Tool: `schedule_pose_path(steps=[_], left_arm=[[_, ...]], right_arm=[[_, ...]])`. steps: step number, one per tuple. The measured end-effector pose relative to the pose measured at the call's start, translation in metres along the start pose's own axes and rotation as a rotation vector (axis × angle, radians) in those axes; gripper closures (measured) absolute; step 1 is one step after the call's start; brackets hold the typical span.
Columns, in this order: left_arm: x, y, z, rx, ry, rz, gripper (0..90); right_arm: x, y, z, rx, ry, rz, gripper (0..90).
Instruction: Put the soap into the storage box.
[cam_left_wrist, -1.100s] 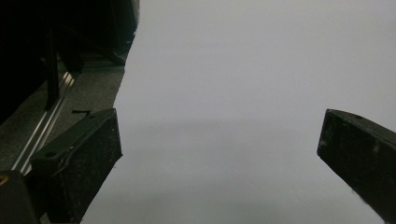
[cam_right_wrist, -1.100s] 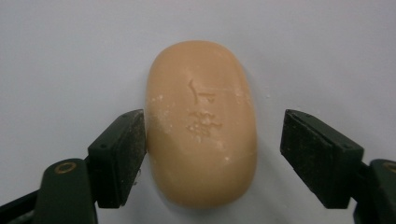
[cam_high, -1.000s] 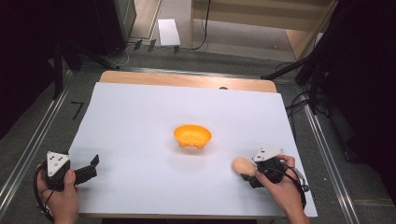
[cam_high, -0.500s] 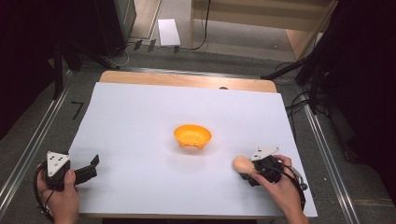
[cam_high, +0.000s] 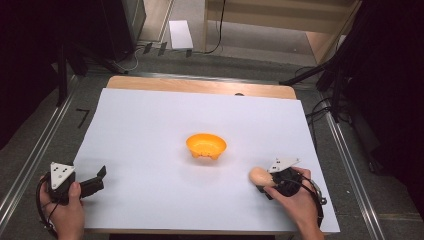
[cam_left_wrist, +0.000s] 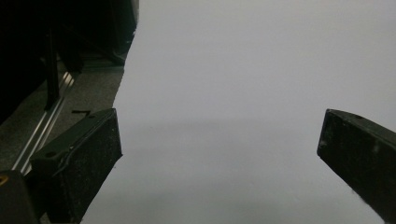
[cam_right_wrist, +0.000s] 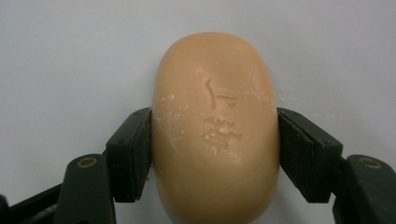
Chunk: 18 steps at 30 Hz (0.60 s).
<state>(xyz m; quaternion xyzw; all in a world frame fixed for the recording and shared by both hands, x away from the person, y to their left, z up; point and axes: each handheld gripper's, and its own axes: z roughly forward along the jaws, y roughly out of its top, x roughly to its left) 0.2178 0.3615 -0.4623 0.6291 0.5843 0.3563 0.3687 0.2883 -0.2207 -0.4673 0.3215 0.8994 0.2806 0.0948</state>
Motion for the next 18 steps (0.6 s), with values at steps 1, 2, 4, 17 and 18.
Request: schedule_pose_path(steps=[1,2,4,17,18], left_arm=[[0.0,0.0,0.0,0.0,0.001,0.0,0.1],[0.0,0.0,0.0,0.0,0.0,0.001,0.1],[0.0,0.0,0.0,0.0,0.0,0.0,0.1],[0.0,0.0,0.0,-0.002,-0.002,-0.003,0.1],[0.0,0.0,0.0,-0.002,-0.001,-0.004,0.1]], right_arm=[[0.0,0.0,0.0,0.0,0.0,0.0,33.6],[0.0,0.0,0.0,-0.003,-0.004,-0.002,33.7],[0.001,0.0,0.0,-0.002,-0.006,-0.005,33.7],[0.005,0.019,-0.005,-0.009,0.022,-0.082,33.7],[0.005,0.023,-0.006,-0.009,0.028,-0.086,33.8]])
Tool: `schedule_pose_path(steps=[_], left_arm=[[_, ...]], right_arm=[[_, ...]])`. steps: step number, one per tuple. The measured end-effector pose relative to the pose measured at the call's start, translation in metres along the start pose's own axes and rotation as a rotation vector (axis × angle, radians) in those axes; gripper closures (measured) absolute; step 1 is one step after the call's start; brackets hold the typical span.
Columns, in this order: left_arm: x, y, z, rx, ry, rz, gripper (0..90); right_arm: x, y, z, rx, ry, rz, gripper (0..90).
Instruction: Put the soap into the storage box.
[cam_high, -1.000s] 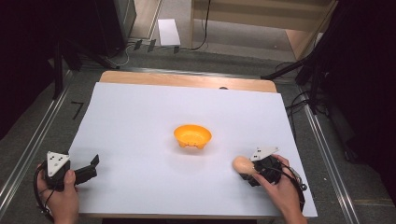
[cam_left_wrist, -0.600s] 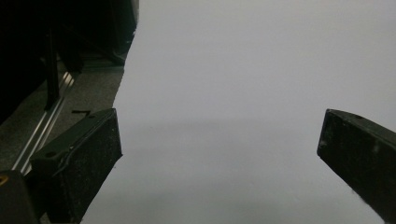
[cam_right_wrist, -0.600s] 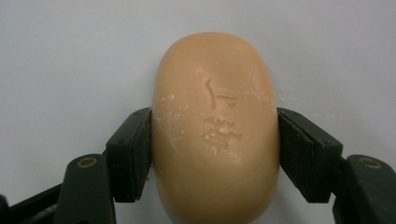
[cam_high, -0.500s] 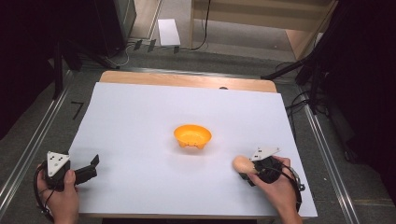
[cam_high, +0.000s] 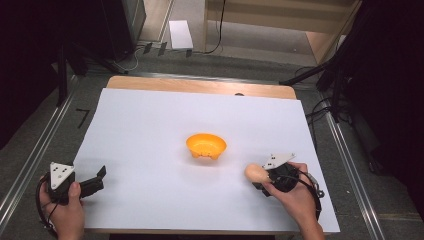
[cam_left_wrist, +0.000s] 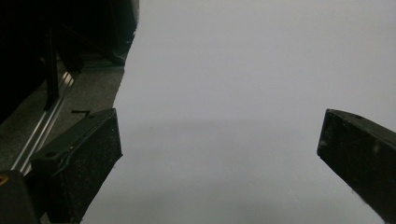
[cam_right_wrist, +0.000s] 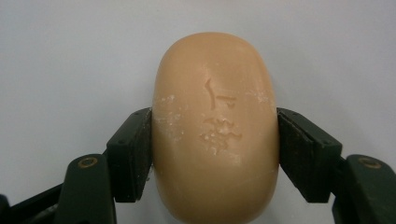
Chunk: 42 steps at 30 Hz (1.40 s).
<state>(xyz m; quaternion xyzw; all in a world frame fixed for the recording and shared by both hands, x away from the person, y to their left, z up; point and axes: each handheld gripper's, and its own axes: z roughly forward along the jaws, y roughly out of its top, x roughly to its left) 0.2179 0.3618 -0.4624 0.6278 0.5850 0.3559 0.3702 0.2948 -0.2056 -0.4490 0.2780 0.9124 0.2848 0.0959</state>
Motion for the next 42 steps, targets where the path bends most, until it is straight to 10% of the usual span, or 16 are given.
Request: schedule_pose_path(steps=[42], left_arm=[[0.0,0.0,0.0,-0.004,-0.004,-0.003,0.2]], right_arm=[[-0.021,0.076,-0.004,-0.02,0.048,-0.136,33.7]])
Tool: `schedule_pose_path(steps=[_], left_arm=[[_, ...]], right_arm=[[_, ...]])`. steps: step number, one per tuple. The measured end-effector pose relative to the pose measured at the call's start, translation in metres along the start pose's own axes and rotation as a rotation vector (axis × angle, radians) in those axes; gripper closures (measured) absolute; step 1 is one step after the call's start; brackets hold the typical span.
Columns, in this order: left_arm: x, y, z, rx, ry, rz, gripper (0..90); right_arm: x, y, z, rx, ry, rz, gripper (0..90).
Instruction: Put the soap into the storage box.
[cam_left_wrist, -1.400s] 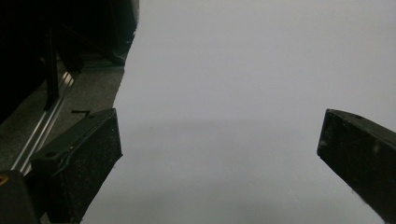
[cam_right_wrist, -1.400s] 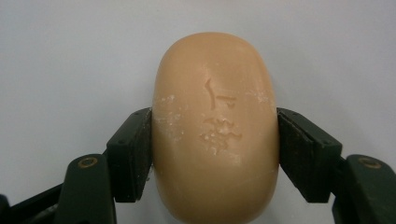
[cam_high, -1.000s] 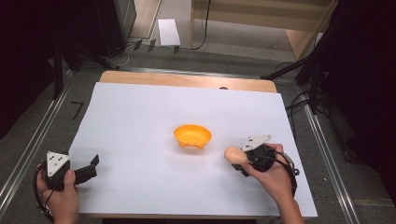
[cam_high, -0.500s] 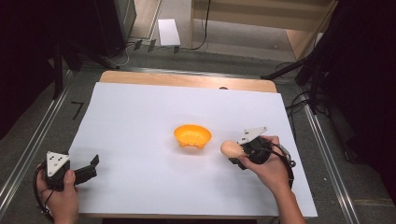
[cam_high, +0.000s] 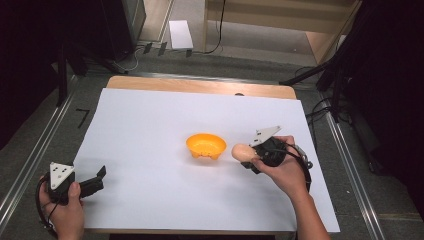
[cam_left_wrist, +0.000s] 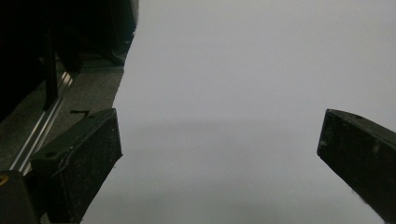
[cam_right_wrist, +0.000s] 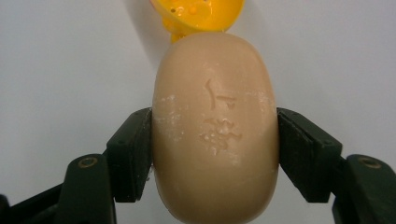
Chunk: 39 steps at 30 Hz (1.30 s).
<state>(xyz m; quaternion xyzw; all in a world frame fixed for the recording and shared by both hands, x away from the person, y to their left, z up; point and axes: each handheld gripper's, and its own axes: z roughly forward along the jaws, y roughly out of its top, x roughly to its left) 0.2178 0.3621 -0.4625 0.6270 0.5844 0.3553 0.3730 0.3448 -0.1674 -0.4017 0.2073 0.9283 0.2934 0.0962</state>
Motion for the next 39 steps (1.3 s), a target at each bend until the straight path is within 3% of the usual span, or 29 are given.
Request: schedule_pose_path(steps=[31,39], left_arm=[[0.0,0.0,0.0,0.002,-0.003,0.0,0.1],[0.0,0.0,0.0,0.003,-0.002,0.001,0.1]], right_arm=[[-0.008,0.053,0.013,0.006,0.023,-0.076,33.7],[-0.008,0.066,0.018,0.005,0.038,-0.116,33.7]])
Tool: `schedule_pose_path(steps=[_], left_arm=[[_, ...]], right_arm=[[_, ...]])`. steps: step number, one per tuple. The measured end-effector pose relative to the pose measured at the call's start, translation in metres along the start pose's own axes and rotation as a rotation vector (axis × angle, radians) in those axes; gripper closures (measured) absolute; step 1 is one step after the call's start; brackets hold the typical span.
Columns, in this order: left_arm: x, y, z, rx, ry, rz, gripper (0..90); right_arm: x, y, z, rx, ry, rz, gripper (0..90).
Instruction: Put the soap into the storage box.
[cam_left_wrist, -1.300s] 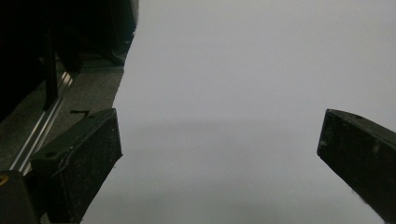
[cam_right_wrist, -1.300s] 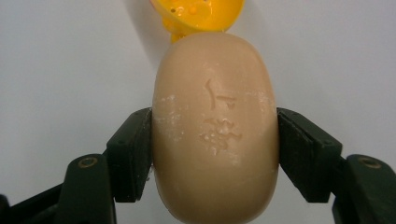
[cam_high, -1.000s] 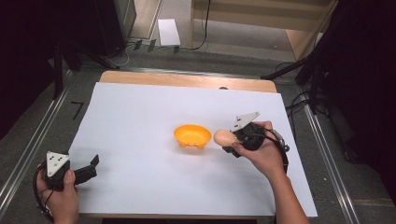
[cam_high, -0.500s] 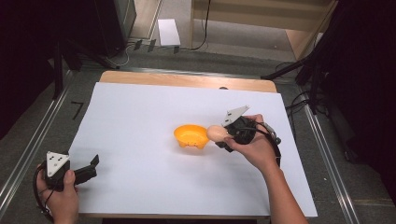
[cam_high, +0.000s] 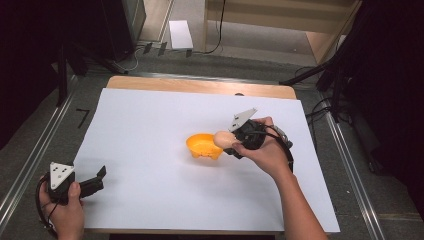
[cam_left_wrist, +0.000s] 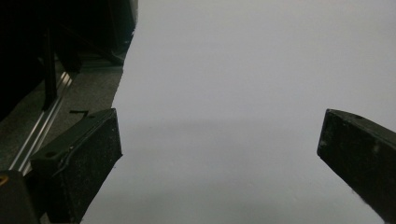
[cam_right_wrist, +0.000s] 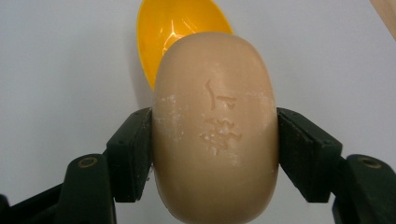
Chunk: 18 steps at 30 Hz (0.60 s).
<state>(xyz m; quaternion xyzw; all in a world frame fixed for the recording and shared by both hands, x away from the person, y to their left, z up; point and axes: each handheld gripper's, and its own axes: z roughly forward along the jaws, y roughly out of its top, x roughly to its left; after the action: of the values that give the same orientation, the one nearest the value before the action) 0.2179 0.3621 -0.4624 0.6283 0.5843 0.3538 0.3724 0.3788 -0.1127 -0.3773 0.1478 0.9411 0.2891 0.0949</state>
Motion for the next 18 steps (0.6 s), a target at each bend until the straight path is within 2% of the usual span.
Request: schedule_pose_path(steps=[18], left_arm=[[0.0,0.0,0.0,0.003,-0.001,0.0,0.1]], right_arm=[[0.004,0.029,0.021,0.004,0.054,-0.094,33.6]])
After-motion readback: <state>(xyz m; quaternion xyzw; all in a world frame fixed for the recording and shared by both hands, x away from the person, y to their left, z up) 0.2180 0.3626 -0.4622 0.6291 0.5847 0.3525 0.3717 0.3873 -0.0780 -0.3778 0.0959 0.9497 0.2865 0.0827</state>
